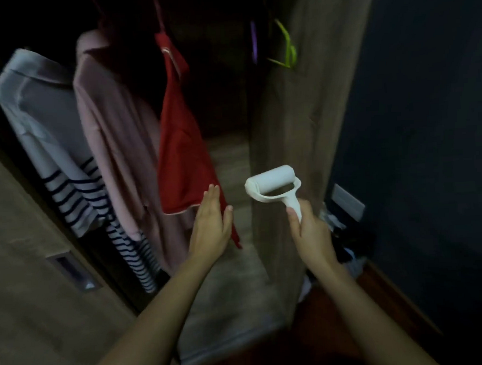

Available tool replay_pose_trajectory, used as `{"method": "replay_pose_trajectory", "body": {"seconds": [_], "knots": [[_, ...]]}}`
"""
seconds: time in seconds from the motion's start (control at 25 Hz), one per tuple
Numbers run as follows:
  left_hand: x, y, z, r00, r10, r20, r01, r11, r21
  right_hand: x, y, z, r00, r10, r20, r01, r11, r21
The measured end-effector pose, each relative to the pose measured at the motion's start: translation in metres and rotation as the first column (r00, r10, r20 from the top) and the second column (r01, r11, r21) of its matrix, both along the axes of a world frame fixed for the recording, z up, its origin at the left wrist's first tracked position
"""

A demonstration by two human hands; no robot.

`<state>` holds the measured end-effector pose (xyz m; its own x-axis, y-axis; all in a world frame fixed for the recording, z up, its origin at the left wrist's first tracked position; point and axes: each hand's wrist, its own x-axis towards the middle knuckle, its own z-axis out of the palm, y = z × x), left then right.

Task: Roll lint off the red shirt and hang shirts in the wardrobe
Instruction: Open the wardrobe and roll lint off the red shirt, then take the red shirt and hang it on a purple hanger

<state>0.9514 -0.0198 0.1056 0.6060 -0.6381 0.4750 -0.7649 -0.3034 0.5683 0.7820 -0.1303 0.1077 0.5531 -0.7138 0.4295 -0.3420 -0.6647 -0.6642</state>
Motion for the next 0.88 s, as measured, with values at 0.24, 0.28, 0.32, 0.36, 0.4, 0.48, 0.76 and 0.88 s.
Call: {"method": "replay_pose_trajectory", "body": {"seconds": [0.24,0.28,0.32,0.36,0.4,0.48,0.76,0.88], "knots": [[-0.128,-0.04,-0.057,0.961,-0.274,-0.037,0.272,0.911,0.31,-0.171,0.005,-0.06,0.926,-0.297,-0.234,0.323,0.943,0.083],[-0.15,-0.049,-0.065,0.946,-0.323,-0.039,0.316,0.882,0.35,-0.196,0.004,-0.068,0.9,-0.344,-0.267,0.378,0.922,0.087],[-0.177,-0.059,-0.072,0.922,-0.383,-0.052,0.373,0.844,0.385,-0.226,0.002,-0.075,0.87,-0.392,-0.3,0.435,0.896,0.089],[-0.206,-0.068,-0.079,0.897,-0.436,-0.068,0.423,0.806,0.413,-0.257,0.001,-0.082,0.835,-0.438,-0.333,0.492,0.866,0.094],[-0.236,-0.078,-0.085,0.873,-0.482,-0.08,0.465,0.769,0.439,-0.287,-0.001,-0.088,0.8,-0.477,-0.363,0.544,0.833,0.104],[-0.295,-0.098,-0.095,0.823,-0.564,-0.07,0.525,0.707,0.474,-0.345,-0.002,-0.099,0.733,-0.55,-0.401,0.636,0.762,0.118],[-0.49,-0.178,-0.131,0.677,-0.73,-0.087,0.649,0.537,0.539,-0.542,-0.031,-0.135,0.573,-0.647,-0.503,0.773,0.631,0.069],[-0.561,-0.21,-0.162,0.61,-0.784,-0.115,0.635,0.397,0.663,-0.615,-0.052,-0.159,0.567,-0.579,-0.586,0.743,0.666,0.06]]}}
